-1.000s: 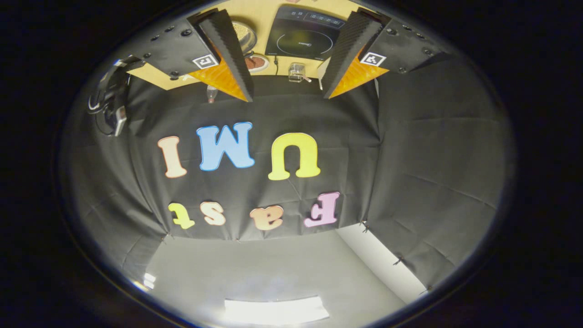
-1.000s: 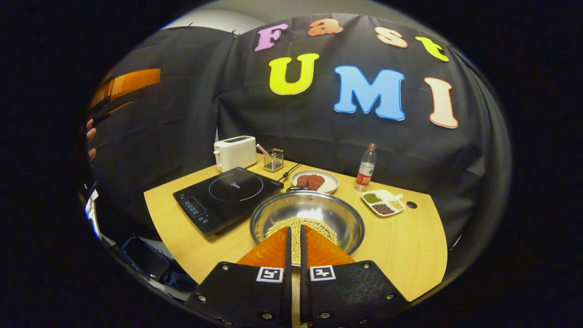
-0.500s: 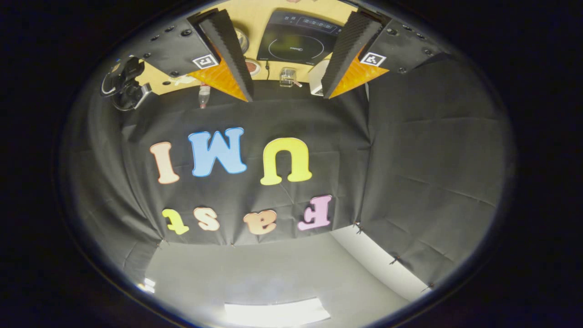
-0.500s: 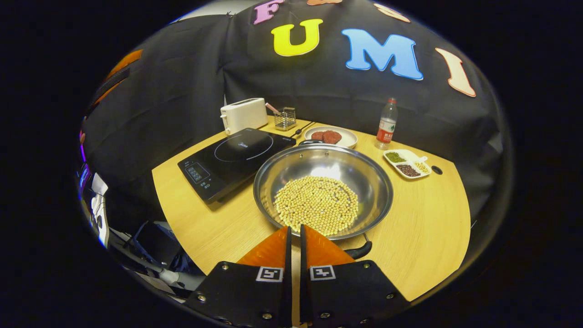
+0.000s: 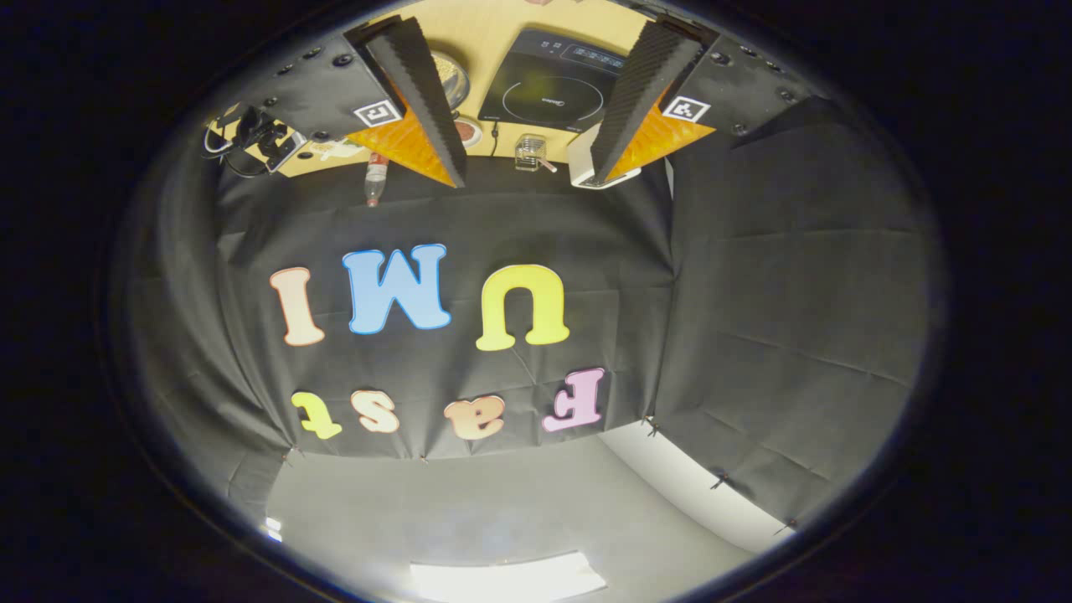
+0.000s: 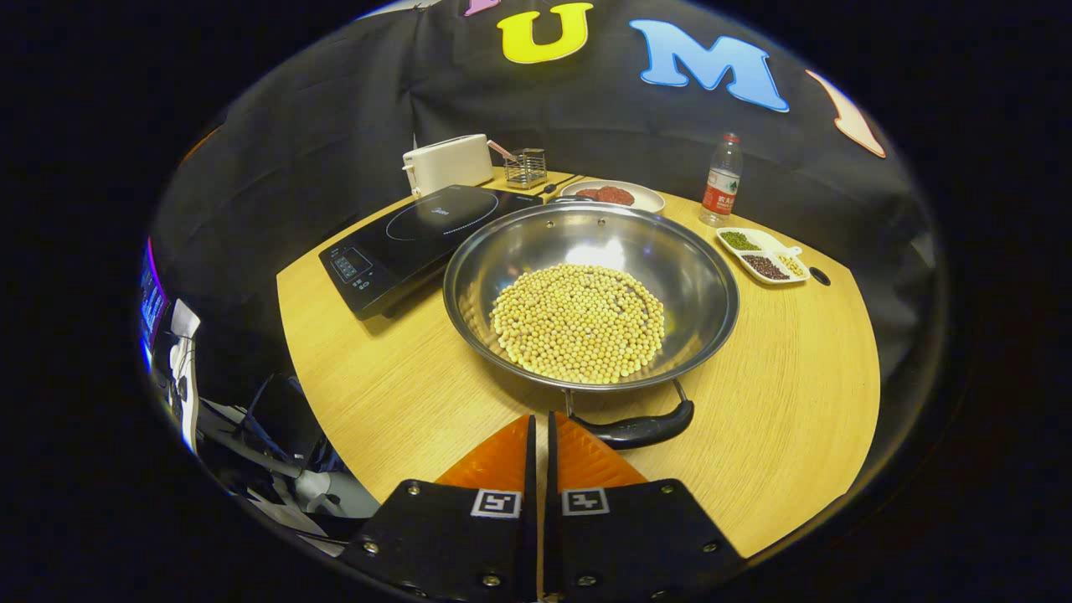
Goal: First push the handle of the pot to place it horizontally, then grasp the pot with both hands and set it on the induction cooktop.
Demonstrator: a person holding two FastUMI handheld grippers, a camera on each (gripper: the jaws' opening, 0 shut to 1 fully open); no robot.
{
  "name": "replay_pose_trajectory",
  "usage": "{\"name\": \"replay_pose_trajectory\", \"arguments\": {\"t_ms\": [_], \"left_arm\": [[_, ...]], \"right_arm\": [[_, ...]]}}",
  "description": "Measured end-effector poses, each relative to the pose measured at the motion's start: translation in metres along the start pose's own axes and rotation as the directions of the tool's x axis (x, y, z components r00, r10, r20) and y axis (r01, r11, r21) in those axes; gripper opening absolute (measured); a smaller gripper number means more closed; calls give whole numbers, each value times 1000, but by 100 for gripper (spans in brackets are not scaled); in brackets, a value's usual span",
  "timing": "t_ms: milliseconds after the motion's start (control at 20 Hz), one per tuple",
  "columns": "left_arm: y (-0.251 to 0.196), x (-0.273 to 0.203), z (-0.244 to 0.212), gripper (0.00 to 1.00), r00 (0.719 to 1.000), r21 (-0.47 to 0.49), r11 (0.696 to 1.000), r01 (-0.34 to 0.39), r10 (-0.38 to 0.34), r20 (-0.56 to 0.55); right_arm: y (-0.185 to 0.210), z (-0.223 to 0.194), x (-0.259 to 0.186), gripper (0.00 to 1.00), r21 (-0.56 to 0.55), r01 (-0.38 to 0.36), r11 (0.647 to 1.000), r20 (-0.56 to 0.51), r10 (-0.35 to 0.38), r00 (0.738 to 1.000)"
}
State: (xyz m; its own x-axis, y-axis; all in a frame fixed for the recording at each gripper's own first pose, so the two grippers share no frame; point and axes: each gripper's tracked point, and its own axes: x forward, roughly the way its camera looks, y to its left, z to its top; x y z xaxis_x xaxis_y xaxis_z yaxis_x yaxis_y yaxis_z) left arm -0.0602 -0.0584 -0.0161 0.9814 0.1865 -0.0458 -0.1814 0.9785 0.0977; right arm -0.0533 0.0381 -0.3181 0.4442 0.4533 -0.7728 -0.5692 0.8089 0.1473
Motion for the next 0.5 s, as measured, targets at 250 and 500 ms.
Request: {"name": "replay_pose_trajectory", "arguments": {"t_ms": [250,500], "left_arm": [[-22,6,-3,97,1000,2,1000,28,-28,-3],[-41,33,-17,100,996,-3,996,85,-85,-28]], "right_arm": [[-14,1,-2,1,17,22,1000,9,-22,1000],[-32,2,0,1,82,60,995,13,-62,998]]}}
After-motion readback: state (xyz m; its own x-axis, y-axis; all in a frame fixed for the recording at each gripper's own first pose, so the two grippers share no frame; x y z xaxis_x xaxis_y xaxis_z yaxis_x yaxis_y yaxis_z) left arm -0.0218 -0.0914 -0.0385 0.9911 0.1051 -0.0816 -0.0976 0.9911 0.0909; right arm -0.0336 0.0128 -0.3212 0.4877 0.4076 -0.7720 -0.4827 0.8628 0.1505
